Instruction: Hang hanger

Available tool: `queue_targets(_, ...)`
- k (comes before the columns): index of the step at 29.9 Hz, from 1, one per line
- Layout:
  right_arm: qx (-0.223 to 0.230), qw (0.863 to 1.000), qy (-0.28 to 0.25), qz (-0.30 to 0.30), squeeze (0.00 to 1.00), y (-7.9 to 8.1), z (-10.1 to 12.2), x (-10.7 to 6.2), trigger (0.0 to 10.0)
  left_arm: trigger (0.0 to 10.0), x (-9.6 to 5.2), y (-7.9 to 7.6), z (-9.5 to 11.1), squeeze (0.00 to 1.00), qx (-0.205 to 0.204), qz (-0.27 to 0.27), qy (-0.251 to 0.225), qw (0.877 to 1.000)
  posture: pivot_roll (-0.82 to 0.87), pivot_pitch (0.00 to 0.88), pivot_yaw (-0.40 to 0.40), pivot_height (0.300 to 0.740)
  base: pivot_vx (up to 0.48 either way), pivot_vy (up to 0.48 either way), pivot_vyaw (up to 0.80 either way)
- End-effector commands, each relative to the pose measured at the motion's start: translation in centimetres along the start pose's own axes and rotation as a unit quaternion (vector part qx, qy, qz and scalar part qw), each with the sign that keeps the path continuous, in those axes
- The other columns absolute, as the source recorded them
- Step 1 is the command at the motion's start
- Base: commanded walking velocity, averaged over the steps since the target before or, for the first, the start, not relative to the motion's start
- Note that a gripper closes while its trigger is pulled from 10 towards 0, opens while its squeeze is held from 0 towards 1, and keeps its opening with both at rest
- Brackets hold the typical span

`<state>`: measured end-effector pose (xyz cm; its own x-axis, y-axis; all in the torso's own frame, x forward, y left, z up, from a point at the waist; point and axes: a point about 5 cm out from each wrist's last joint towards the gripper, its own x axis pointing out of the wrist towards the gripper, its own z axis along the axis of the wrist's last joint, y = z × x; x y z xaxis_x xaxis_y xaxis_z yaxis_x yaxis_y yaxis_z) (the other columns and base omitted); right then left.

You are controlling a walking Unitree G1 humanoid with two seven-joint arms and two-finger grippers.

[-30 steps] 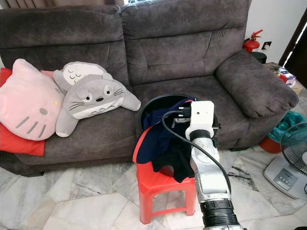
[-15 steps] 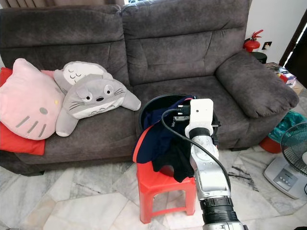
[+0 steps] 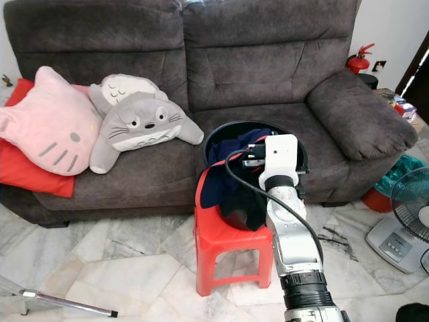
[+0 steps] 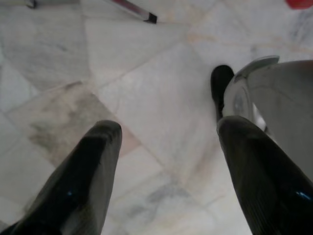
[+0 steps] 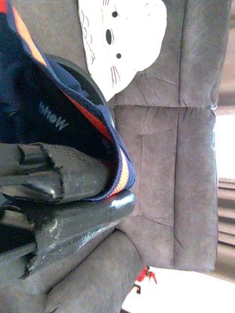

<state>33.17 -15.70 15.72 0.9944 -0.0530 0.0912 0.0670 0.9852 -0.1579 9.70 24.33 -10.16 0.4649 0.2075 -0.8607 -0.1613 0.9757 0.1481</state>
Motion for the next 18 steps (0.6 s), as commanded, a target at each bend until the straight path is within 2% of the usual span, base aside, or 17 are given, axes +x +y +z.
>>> queue_targets(1, -0.002, 1.000, -0.009, -0.002, 0.00, -0.1, 0.7, 0.3, 10.0, 10.0, -0.1, -0.1, -0.5, 0.00, 0.002, -0.002, 0.009, 1.000, -0.15, 0.000, 0.033, 0.740, -0.296, 0.000, 0.00)
queue_targets(16, 0.007, 0.999, -0.047, -0.022, 0.00, -0.7, 2.0, 0.6, 10.0, 10.0, -0.1, 0.0, -0.5, 0.00, 0.002, -0.003, 0.012, 1.000, -0.15, 0.000, 0.037, 0.740, -0.298, 0.000, 0.00)
queue_targets(18, -0.009, 0.998, -0.061, -0.020, 0.00, -0.8, 2.4, 0.6, 10.0, 10.0, -0.1, 0.0, -0.5, 0.00, 0.002, -0.003, 0.012, 1.000, -0.15, 0.000, 0.040, 0.740, -0.300, 0.000, 0.00)
